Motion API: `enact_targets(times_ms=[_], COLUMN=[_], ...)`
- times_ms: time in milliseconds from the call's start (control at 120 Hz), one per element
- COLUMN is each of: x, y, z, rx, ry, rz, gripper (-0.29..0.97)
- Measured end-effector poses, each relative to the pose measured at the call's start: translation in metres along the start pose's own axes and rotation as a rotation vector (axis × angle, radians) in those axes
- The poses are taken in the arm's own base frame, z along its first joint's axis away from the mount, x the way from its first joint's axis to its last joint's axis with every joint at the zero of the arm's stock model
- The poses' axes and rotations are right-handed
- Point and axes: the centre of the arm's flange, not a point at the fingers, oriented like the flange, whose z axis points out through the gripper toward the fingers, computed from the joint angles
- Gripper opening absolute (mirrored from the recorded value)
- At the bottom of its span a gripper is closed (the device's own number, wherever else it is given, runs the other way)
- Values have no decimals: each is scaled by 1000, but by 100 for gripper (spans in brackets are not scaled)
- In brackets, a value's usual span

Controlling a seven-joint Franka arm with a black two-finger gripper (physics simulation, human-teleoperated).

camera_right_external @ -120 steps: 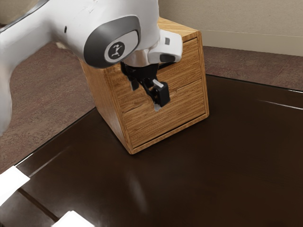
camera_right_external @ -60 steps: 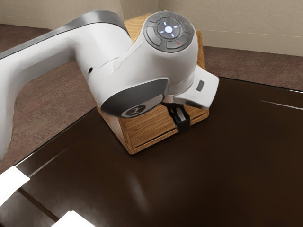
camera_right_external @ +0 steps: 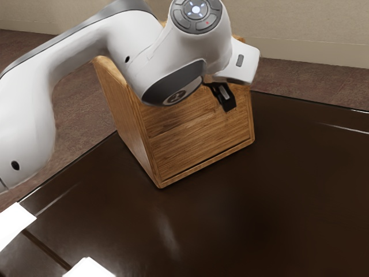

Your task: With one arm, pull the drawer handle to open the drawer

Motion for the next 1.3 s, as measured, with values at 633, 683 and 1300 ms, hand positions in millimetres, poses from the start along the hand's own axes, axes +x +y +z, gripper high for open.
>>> enact_targets(times_ms=[633, 683, 1300], x=[5, 10, 14], y=[-21, -18, -53], z=[-15, -11, 2], rx=[-239, -249, -206], ry=[-56, -54, -50], rz=[-89, -85, -113], gripper=[68, 68, 68])
